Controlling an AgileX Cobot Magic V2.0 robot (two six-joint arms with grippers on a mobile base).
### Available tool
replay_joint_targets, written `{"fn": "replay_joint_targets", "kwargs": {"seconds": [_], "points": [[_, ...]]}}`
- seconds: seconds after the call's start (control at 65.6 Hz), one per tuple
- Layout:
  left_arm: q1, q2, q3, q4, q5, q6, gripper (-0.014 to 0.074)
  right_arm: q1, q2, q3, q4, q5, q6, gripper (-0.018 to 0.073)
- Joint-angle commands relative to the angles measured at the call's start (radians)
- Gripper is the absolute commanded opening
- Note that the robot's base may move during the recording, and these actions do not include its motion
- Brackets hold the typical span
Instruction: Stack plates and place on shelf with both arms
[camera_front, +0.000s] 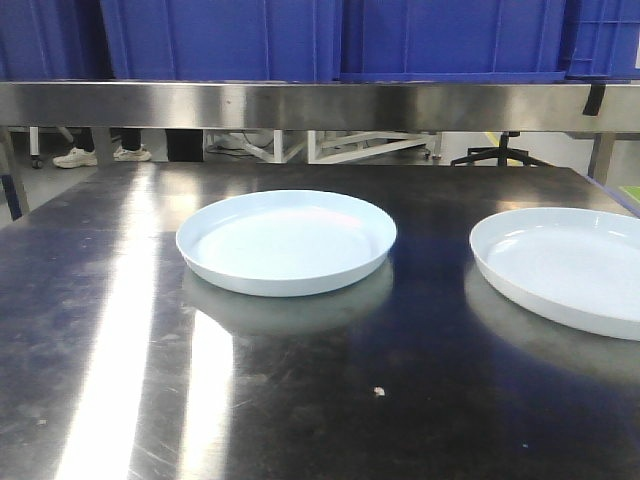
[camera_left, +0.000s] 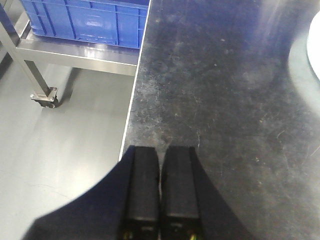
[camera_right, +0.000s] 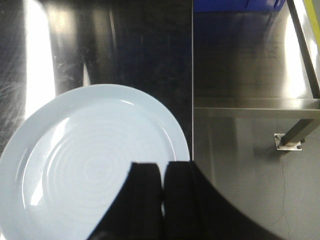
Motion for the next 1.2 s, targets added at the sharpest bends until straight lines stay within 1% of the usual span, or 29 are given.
{"fn": "replay_joint_targets", "kwargs": {"seconds": [0.0,0.168,0.229,0.244,0.381,0.458,1.007,1.19], "points": [[0.001,-0.006,-0.028,0.001,-0.072,-0.011,0.0103,-0.001,-0.006,-0.037,-0.001,-0.050,-0.008,0.0105],[0.001,-0.006,-0.028,0.001,-0.072,-0.011,0.0103,-0.001,-0.006,-0.037,-0.001,-0.045,-0.008,0.0114],[0.001,-0.006,-0.028,0.001,-0.072,-0.011,0.0103,-0.001,-0.006,-0.037,-0.001,-0.039,-0.008,0.0139],[0.001,-0.006,-0.028,0.001,-0.072,-0.011,0.0103,-0.001,-0.006,-0.037,-0.001,-0.038,-0.008,0.0153],[0.001,-0.006,-0.028,0.001,-0.072,-0.011,0.0103,-0.001,-0.006,-0.037,-0.001,-0.025,-0.008,0.0375],[0.001,-0.006,-0.028,0.001,-0.072,-0.011,0.0104,-0.001,-0.006,-0.037,-0.001,-0.020,-0.008,0.0444],[0.001,-0.006,-0.028,0.001,-0.072,-0.011,0.0103,-0.001,-0.004,-0.037,-0.001,-0.017,-0.008,0.0445],[0.001,-0.006,-0.028,0.001,-0.072,-0.011,0.0103,-0.005,0.068,-0.037,-0.001,-0.049,-0.008,0.0445]]}}
